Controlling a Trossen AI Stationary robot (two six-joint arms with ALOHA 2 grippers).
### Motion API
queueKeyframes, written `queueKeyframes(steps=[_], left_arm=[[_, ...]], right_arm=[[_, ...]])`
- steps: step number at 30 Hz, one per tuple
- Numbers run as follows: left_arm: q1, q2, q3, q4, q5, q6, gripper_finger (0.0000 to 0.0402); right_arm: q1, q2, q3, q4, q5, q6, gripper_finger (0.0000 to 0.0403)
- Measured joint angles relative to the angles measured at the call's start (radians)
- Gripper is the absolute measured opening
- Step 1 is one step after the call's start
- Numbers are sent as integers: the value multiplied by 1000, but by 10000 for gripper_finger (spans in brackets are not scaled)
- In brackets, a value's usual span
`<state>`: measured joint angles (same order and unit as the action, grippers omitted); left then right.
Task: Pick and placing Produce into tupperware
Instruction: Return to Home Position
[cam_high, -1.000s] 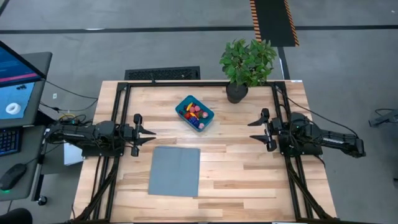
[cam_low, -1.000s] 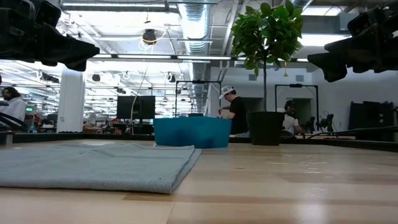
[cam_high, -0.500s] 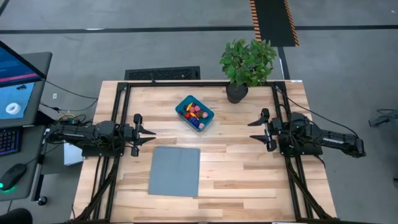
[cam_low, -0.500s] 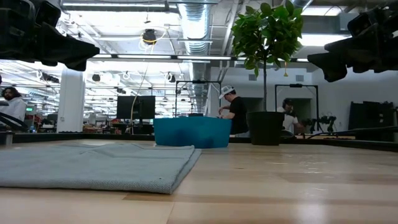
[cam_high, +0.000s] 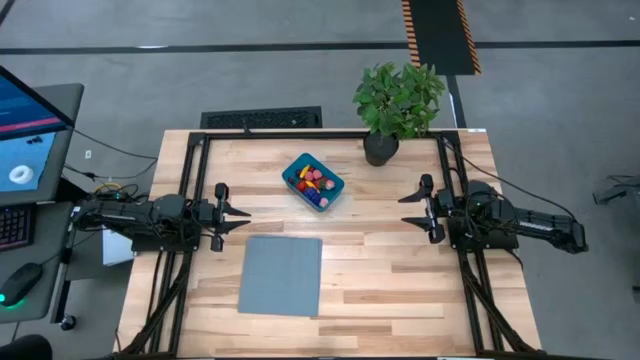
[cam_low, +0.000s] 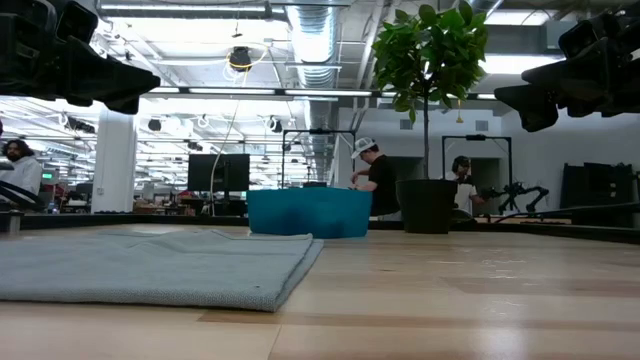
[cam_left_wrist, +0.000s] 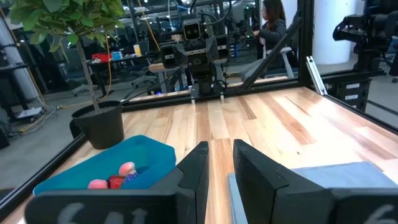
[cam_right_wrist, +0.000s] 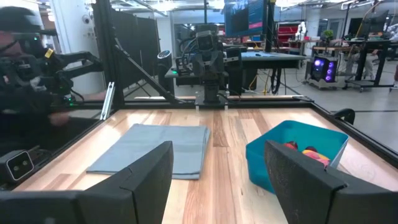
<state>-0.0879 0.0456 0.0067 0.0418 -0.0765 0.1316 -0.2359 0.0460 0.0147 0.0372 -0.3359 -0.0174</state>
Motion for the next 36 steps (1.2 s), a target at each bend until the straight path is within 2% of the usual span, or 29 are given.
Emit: queueKeyframes(steps=[36], left_arm=[[0, 0, 0, 0, 0, 4, 65]], right_arm=[[0, 0, 0, 0, 0, 0, 274]])
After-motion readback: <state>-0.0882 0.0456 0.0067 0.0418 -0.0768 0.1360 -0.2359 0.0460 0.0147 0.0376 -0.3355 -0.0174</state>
